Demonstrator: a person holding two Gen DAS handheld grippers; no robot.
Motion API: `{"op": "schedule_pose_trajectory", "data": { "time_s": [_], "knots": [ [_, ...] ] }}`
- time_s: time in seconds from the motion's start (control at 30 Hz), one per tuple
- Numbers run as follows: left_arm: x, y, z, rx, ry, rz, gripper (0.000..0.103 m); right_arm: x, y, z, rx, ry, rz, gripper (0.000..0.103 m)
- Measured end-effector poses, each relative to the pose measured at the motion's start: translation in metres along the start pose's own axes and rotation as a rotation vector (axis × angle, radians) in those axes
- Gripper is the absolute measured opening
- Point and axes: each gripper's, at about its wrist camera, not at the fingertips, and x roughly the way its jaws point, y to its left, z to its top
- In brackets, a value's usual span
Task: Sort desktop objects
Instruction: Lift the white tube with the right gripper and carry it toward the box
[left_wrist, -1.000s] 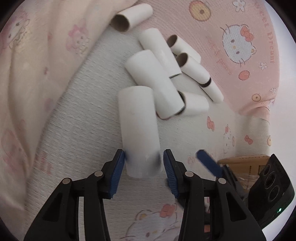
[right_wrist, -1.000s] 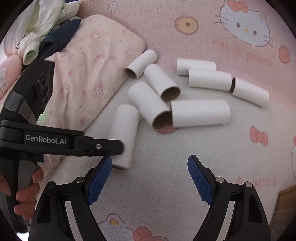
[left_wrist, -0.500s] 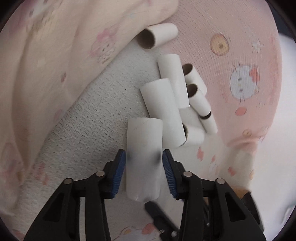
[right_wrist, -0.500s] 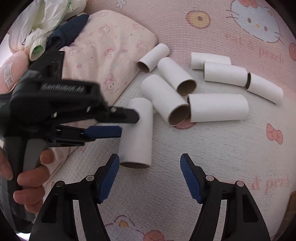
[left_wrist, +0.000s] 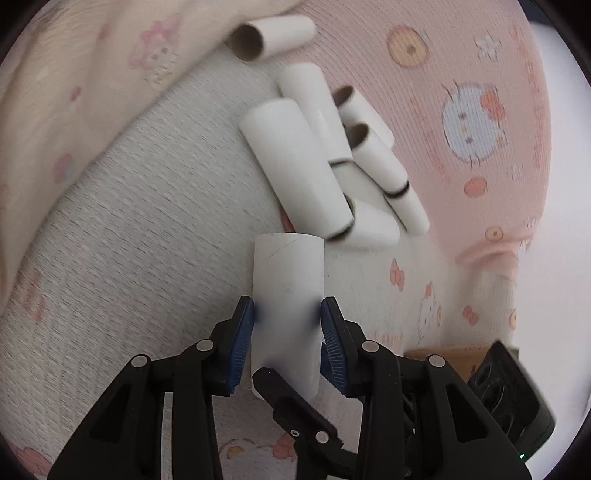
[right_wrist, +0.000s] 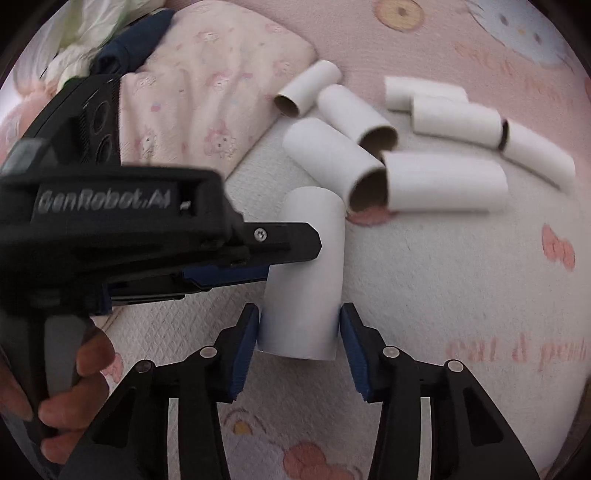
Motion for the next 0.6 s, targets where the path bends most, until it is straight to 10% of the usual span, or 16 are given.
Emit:
{"op": "schedule_pose_trajectory", "data": {
  "time_s": [0.6],
  "knots": [
    [0.022, -0.014, 0.011, 0.070, 0.109, -0.030, 0.042, -0.015, -0.028, -0.009, 0.111, 0.079, 0.007, 0.041]
  ]
}}
